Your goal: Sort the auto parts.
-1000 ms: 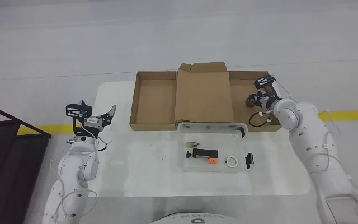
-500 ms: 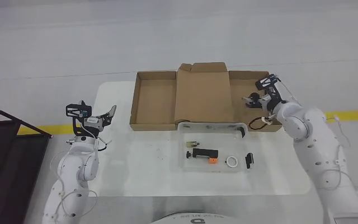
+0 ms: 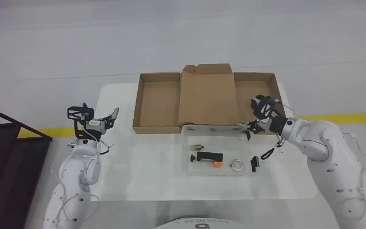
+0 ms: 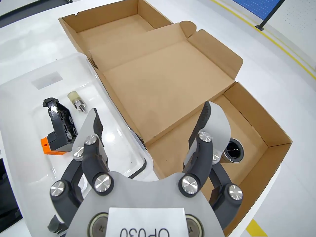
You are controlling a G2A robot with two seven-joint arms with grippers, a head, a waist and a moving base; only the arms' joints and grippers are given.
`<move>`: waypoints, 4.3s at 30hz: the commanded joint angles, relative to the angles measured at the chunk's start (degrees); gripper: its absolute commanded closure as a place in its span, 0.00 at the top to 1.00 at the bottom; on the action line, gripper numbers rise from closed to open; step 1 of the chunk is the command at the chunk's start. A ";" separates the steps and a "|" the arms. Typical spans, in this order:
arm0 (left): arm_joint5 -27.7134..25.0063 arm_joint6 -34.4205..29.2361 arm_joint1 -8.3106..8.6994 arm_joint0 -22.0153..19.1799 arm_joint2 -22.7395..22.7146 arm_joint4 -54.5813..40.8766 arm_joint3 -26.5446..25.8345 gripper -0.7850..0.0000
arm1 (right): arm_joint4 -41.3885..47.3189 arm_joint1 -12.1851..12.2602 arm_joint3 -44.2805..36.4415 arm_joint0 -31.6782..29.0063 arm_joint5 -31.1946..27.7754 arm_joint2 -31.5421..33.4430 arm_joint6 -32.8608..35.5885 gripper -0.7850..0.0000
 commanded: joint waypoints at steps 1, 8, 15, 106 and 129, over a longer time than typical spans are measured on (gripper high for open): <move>0.00 0.00 0.00 0.00 0.00 0.00 0.00 1.00 | -0.22 -0.02 -0.12 -0.18 -0.02 -0.39 -0.12 1.00; 0.00 0.00 0.00 0.00 0.00 0.00 0.00 1.00 | -6.15 0.17 -2.66 -0.06 -5.64 -5.68 2.69 1.00; 0.00 0.00 0.00 0.00 0.00 0.00 0.00 1.00 | -12.34 0.61 -5.23 -0.76 -12.33 -9.69 4.71 1.00; 0.00 0.00 0.00 0.00 0.00 0.00 0.00 1.00 | -16.66 7.47 4.10 1.48 -13.20 -16.72 -5.23 0.16; 0.00 0.00 0.00 0.00 0.00 0.00 0.00 1.00 | -11.43 5.97 2.54 8.35 -9.87 -25.99 7.87 1.00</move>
